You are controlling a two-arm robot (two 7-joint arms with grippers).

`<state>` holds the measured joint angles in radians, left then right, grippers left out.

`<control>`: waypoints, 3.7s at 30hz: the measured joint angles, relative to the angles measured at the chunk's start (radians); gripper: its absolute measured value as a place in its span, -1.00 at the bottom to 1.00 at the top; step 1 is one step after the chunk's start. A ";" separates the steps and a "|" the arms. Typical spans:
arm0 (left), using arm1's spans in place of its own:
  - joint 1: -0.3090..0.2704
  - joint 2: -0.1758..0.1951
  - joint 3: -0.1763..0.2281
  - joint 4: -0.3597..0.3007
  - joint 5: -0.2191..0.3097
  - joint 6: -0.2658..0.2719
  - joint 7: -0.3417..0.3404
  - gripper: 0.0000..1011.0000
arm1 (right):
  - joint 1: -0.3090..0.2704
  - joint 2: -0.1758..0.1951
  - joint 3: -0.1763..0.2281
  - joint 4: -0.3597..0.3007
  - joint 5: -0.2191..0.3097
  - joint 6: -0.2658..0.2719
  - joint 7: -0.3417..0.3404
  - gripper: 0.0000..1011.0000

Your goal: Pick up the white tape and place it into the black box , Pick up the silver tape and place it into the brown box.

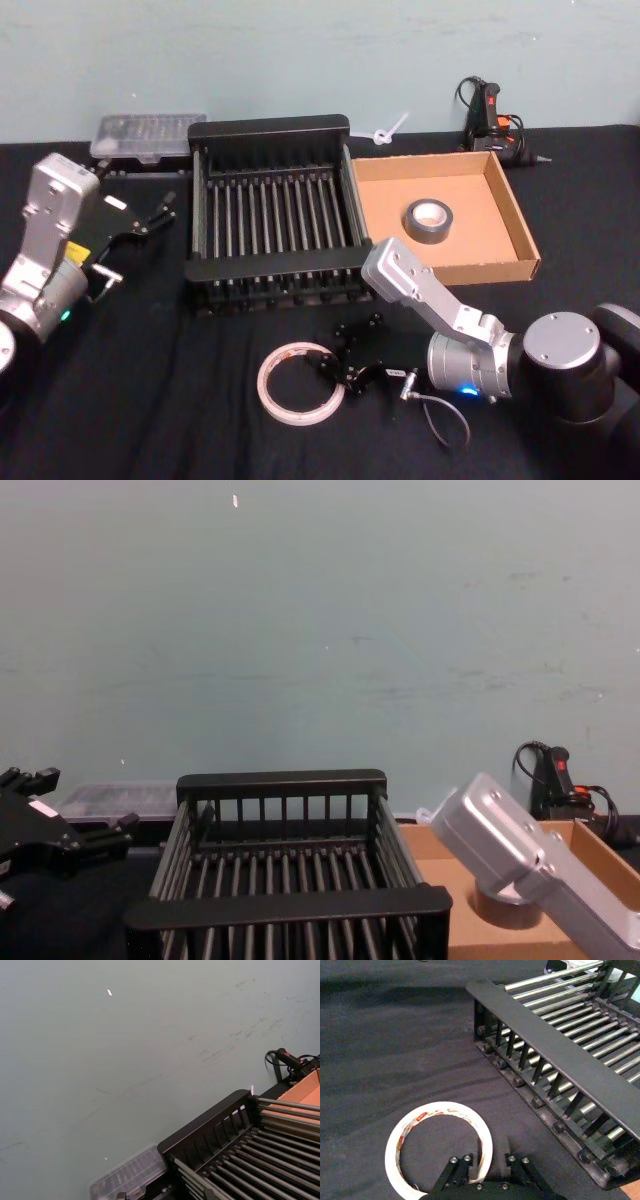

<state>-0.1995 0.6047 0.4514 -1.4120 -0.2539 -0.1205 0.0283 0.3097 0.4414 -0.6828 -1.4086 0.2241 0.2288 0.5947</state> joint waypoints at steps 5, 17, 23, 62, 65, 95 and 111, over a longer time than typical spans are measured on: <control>0.000 0.000 0.000 0.000 0.000 0.000 0.000 0.98 | 0.000 0.000 0.000 0.000 0.000 0.000 0.000 -0.74; 0.000 0.000 0.000 0.000 0.000 0.000 0.000 0.98 | -0.002 0.006 0.012 -0.006 0.014 -0.004 0.017 -0.81; 0.000 0.000 0.000 0.000 0.000 0.000 0.000 0.98 | -0.007 0.029 0.025 -0.041 0.032 -0.015 0.032 -0.81; 0.000 0.000 0.000 0.000 0.000 0.000 0.000 0.98 | 0.102 -0.001 0.135 -0.046 0.115 0.016 -0.112 -0.81; 0.000 0.000 0.000 0.000 0.000 0.000 0.000 0.98 | 0.132 -0.037 0.137 -0.005 0.101 0.027 -0.135 -0.81; 0.000 0.000 0.000 0.000 0.000 0.000 0.000 0.98 | 0.361 -0.305 0.113 0.448 -0.045 -0.011 -0.211 -0.81; 0.000 0.000 0.000 0.000 0.000 0.000 0.000 0.98 | 0.362 -0.311 0.114 0.457 -0.054 -0.009 -0.211 -0.73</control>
<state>-0.1996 0.6047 0.4514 -1.4120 -0.2539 -0.1205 0.0283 0.6718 0.1305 -0.5686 -0.9518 0.1698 0.2195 0.3834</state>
